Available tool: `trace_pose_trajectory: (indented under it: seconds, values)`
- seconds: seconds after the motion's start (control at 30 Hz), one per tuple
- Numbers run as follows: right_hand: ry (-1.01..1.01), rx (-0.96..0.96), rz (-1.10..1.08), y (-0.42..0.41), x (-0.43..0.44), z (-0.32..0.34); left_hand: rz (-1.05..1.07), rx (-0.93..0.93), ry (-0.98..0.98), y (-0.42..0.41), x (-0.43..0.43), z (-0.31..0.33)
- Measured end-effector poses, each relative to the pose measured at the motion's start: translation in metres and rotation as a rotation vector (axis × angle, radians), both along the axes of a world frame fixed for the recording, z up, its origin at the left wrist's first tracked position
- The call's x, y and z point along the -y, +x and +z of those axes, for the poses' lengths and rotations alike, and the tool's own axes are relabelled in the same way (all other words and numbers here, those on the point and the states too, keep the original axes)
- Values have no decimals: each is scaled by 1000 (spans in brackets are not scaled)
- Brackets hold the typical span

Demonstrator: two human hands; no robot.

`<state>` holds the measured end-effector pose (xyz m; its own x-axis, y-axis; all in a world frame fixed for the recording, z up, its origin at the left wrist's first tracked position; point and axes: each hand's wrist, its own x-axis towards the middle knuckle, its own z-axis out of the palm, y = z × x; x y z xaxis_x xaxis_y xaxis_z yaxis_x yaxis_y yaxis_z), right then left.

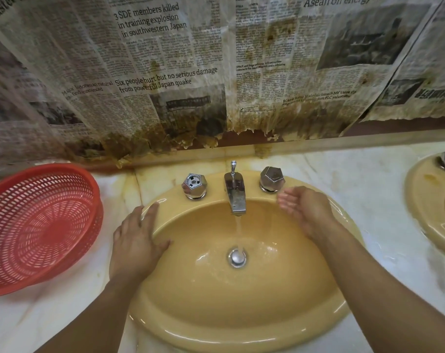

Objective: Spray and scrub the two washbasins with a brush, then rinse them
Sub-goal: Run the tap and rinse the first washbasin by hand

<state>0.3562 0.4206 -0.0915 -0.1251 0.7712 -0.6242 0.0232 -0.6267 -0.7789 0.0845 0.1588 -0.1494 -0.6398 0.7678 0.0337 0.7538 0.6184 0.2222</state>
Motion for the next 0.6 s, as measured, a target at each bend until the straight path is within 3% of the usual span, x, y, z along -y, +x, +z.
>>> trace_pose_trajectory:
  seconds: [0.23, 0.33, 0.43, 0.6]
  values:
    - [-430, -257, 158, -36, 78, -15, 2, -7, -4, 2, -1, 2]
    - [-545, -370, 127, -42, 91, -10, 8, 7, -6, 2, 0, 2]
    - [-474, -364, 62, -34, 77, -2, 9, 6, -7, 1, 1, 1]
    - [-35, -386, 113, -15, 18, 40, 5, -4, -15, 1, 0, 0]
